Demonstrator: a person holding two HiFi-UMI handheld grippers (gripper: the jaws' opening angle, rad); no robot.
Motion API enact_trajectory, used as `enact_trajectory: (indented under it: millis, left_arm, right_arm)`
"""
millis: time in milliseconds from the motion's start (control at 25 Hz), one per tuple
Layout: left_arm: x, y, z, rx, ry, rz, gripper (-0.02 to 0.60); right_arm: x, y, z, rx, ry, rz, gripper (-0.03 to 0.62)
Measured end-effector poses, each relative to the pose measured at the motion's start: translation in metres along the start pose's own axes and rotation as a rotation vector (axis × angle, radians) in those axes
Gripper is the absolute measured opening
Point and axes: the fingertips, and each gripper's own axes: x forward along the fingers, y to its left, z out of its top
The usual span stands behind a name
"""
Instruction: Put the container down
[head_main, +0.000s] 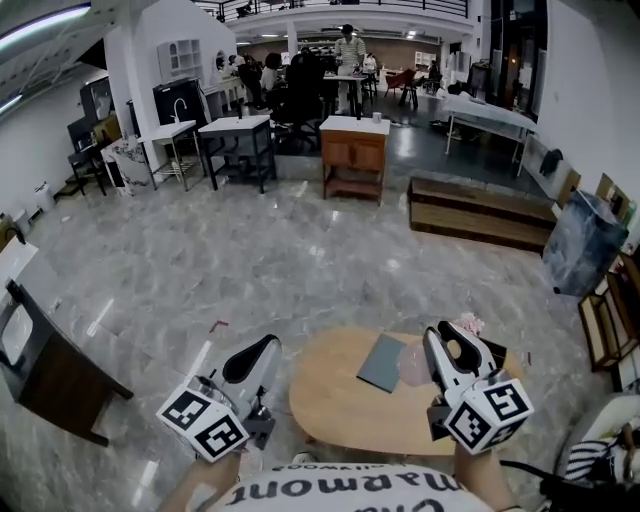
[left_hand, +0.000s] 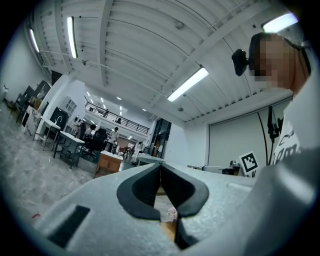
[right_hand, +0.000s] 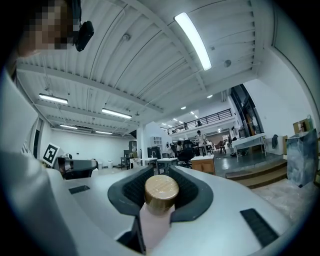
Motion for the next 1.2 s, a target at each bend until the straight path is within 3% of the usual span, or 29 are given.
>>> enact_trajectory:
  millis: [240,520,640,840,1200]
  left_arm:
    - [0.03,0.076,0.018,0.025,0.01,-0.038,0.015]
    - [0.047,0.131,0.006,-0.055,0.036,-0.101,0.015]
    - [0.057,0.153,-0.009,-0.054,0.09,-0.126,0.015]
    - [0.077,0.172,-0.025,-0.018,0.152,-0.16,0.014]
    - [0.098,0.172,-0.084,-0.055,0.247,-0.225,0.014]
  right_arm:
    - [0.075,0.011,-0.01,0.015,-0.007,-0.026,0.101]
    - [0.134,0.026,-0.042,0.062,0.044,-0.045,0.1]
    - [0.153,0.028,-0.062,0.084,0.062,-0.064,0.1]
    - [0.18,0.029,-0.084,0.111,0.102,-0.095,0.1]
    - [0.203,0.035,-0.146,0.169,0.237,-0.089,0.1]
